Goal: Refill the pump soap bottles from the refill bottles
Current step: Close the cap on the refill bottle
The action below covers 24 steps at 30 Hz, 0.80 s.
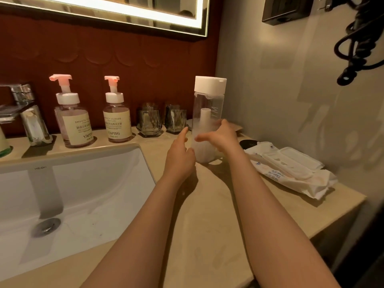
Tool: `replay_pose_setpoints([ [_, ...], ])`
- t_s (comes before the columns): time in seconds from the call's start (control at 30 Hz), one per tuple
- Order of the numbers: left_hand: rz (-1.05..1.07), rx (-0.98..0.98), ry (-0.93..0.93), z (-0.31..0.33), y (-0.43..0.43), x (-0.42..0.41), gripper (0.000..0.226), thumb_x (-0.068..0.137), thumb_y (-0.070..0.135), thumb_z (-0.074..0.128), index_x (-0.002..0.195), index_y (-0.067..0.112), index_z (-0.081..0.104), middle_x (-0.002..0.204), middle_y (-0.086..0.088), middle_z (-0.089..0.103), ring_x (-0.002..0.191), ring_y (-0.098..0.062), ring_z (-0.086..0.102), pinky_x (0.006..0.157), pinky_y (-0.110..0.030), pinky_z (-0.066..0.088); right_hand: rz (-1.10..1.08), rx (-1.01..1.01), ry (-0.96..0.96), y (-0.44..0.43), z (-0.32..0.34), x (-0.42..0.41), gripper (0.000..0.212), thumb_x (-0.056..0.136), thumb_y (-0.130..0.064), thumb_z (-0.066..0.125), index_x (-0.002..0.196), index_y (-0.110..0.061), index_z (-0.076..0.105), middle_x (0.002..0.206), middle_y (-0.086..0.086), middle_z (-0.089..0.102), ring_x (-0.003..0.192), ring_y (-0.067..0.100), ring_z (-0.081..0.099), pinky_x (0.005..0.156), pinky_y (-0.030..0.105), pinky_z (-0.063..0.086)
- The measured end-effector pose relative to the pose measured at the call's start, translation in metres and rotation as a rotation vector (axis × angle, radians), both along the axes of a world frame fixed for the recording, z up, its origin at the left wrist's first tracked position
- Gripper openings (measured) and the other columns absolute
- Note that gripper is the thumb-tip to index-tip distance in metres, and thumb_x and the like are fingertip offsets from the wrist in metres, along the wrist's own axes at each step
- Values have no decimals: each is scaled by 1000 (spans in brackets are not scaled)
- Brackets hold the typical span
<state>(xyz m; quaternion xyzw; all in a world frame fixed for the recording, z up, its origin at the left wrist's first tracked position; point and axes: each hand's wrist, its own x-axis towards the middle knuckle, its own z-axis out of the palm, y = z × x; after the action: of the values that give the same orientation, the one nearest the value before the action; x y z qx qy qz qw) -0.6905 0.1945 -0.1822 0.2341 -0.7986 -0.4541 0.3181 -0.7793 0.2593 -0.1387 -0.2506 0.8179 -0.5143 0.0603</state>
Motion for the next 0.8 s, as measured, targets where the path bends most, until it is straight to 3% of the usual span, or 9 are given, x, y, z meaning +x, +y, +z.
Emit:
replay_pose_setpoints([
  [0.07,-27,99,13,4,0,-8,62,94,-2,38,147,26,22,146,-6,37,129,-24,41,95,-36,47,-31,-9,47,0,-3,-4,78,72,-23,78,135,-16,33,139,6,43,127,28,42,97,41,41],
  [0.17,-115,139,-59,10,2,-27,70,89,-11,35,148,24,20,148,-9,33,130,-25,38,69,-20,45,-114,-46,63,-2,-8,-18,74,72,-27,78,133,-17,37,137,6,45,125,29,42,96,42,41],
  [0.23,-153,163,-81,15,5,-43,73,87,-13,32,148,25,19,149,-9,30,130,-27,39,66,-22,44,-173,-82,30,-3,-14,-30,74,74,-33,75,135,-19,37,138,5,44,126,30,40,96,44,40],
  [0.27,-167,171,-87,16,6,-49,73,87,-13,31,148,24,19,150,-9,28,129,-28,40,67,-26,46,-198,-102,18,-3,-18,-34,73,74,-36,74,135,-19,37,138,5,45,126,31,40,96,45,40],
  [0.33,-187,178,-99,17,9,-62,73,86,-13,31,148,22,16,152,-9,25,132,-30,38,88,-41,48,-219,-141,3,-3,-25,-43,71,75,-34,73,134,-18,38,137,6,47,124,31,43,97,45,39],
  [0.37,-193,184,-106,16,10,-68,74,86,-12,31,149,21,15,153,-9,24,134,-31,35,99,-46,41,-214,-162,-5,-3,-27,-46,70,76,-31,73,135,-18,38,136,7,47,124,30,44,98,45,39],
  [0.43,-203,193,-109,15,13,-78,73,87,-11,33,149,21,13,154,-8,21,137,-33,30,107,-49,31,-209,-180,-32,-4,-28,-54,71,77,-25,73,137,-16,36,138,7,46,125,29,44,99,43,39],
  [0.63,-248,180,-105,13,18,-88,71,88,-9,35,149,18,11,154,-8,21,136,-29,32,106,-48,35,-267,-160,-2,-4,-34,-67,71,83,-25,66,142,-16,28,141,8,43,125,29,45,95,42,41],
  [0.8,-251,137,-125,18,20,-78,70,88,-12,33,149,14,13,153,-9,24,135,-25,35,100,-30,36,-237,-143,-71,-4,-33,-68,61,81,-19,65,134,-15,36,131,11,50,110,30,55,90,42,50],
])
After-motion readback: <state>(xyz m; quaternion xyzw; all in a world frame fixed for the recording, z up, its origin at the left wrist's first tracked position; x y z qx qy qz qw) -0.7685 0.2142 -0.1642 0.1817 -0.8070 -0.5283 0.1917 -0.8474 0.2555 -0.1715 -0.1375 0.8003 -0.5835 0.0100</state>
